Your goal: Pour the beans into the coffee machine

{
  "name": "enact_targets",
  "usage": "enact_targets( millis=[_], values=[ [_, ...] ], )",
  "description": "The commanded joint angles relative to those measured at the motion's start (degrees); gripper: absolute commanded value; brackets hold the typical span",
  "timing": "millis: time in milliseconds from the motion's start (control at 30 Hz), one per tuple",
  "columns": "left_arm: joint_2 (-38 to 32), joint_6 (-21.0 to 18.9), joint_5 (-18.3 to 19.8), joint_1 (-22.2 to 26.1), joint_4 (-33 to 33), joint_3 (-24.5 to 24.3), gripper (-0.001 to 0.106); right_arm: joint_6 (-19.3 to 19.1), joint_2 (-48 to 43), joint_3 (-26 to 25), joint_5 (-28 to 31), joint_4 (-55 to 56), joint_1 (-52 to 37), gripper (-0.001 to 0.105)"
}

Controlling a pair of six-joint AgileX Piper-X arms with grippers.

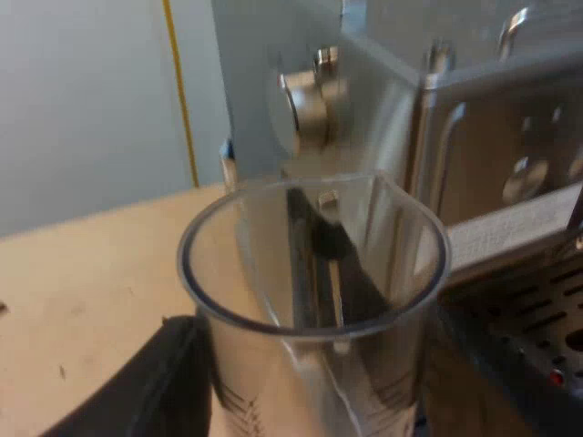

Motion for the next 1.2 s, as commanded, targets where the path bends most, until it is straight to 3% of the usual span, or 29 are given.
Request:
enact_targets(
  millis=[33,233,400,567,800,867,900,1200],
  values=[
    [-0.4,-1.7,0.3,0.0,-2.8,0.7,0.022,0.0,1.8,-0.3,-0.1,-0.4,0.1,0.079],
    [-0.4,-3.1,0.1,0.0,-13.0,9.5,0.022,0.0,5.7,-0.3,-0.1,-0.4,0.1,0.079],
    [-0.4,-3.1,-0.4,0.0,-25.3,17.5,0.022,0.0,8.3,-0.3,0.2,-1.7,0.1,0.079],
    [-0.3,-3.1,-6.3,0.0,-33.9,23.6,0.022,0.0,10.5,-0.3,0.2,-4.4,0.1,0.079],
    [3.0,-3.1,-7.2,0.0,-37.0,25.8,0.022,-0.1,14.2,-0.3,3.9,-8.2,0.1,0.079],
    [5.5,-3.1,-6.9,0.0,-39.5,25.9,0.022,-0.1,14.6,-0.3,4.6,-8.7,0.1,0.079],
    [10.5,-5.3,-6.9,0.0,-45.2,25.9,0.022,-0.1,14.7,-0.3,4.7,-8.8,0.1,0.079],
    [21.5,-5.2,-6.4,-0.3,-53.8,25.9,0.022,-1.7,17.0,-0.3,5.4,-9.6,0.1,0.079]
  ],
)
